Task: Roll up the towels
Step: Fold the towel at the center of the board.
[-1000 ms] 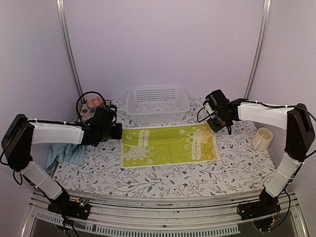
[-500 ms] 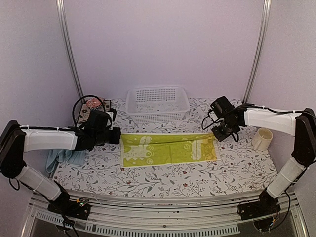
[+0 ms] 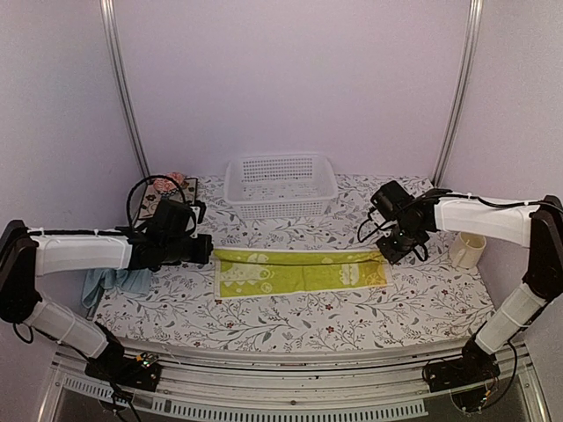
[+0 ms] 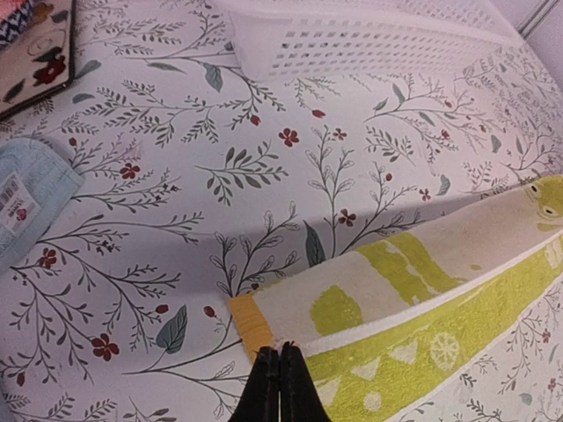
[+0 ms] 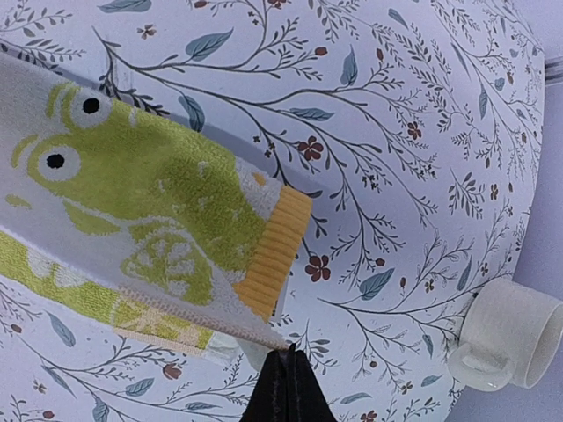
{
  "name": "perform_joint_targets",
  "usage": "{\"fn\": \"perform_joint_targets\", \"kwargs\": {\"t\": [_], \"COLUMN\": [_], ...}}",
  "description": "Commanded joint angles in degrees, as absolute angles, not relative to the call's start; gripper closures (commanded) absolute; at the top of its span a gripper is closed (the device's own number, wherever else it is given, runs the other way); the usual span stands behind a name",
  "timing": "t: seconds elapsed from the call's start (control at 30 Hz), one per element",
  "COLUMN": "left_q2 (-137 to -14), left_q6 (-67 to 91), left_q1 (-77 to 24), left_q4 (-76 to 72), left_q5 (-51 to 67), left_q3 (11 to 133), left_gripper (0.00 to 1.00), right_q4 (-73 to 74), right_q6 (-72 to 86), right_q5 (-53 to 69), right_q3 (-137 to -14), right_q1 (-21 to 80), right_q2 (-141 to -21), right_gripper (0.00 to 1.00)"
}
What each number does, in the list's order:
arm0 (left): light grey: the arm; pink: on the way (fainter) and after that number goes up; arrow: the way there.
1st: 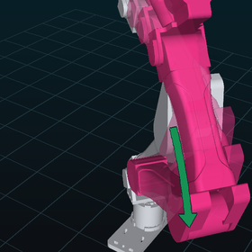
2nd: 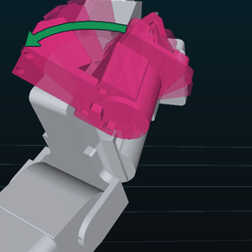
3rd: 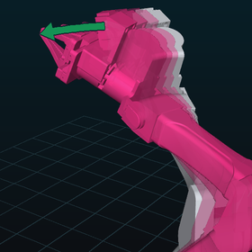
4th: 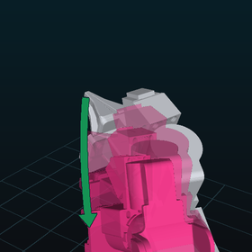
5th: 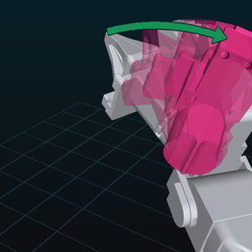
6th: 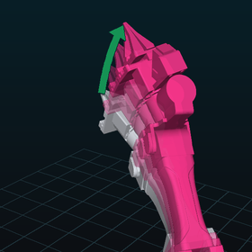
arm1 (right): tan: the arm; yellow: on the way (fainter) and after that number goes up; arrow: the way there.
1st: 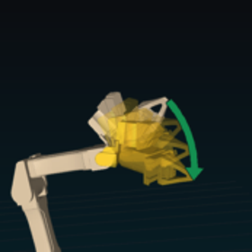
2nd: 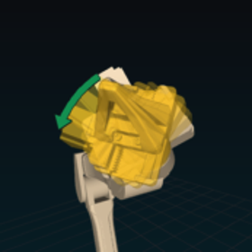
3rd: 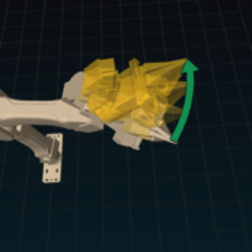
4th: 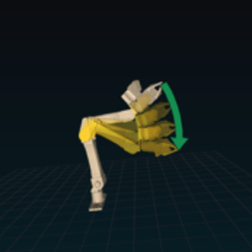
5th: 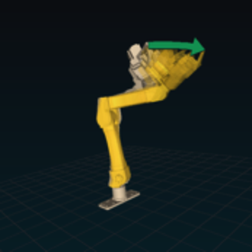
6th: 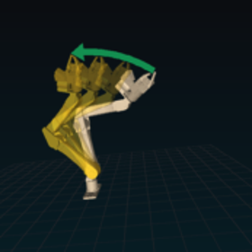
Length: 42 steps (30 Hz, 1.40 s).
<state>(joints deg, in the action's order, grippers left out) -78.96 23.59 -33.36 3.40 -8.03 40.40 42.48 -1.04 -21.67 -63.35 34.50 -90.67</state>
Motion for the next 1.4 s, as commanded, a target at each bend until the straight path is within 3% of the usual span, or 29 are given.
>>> {"fn": "perform_joint_targets", "kwargs": {"t": [0.0, 0.5, 1.37], "left_q2": [-77.61, -77.85, -79.09], "left_q6": [24.56, 25.74, 26.54], "left_q1": [-34.10, -36.55, -37.60], "left_q4": [6.99, 10.73, 13.71], "left_q5": [-6.34, -3.94, -1.31], "left_q3": [39.65, 39.12, 38.59], "left_gripper": [1.00, 1.00, 1.00], "right_q4": [45.28, 47.50, 55.86], "right_q6": [1.74, 2.39, 8.96], "right_q5": [-22.42, -22.81, -21.91], "right_q3": [-62.15, -62.47, -68.82], "right_q1": [35.25, 36.02, 39.48], "right_q2": [-88.51, -87.48, -96.20], "right_gripper": [0.98, 0.98, 0.95]}}
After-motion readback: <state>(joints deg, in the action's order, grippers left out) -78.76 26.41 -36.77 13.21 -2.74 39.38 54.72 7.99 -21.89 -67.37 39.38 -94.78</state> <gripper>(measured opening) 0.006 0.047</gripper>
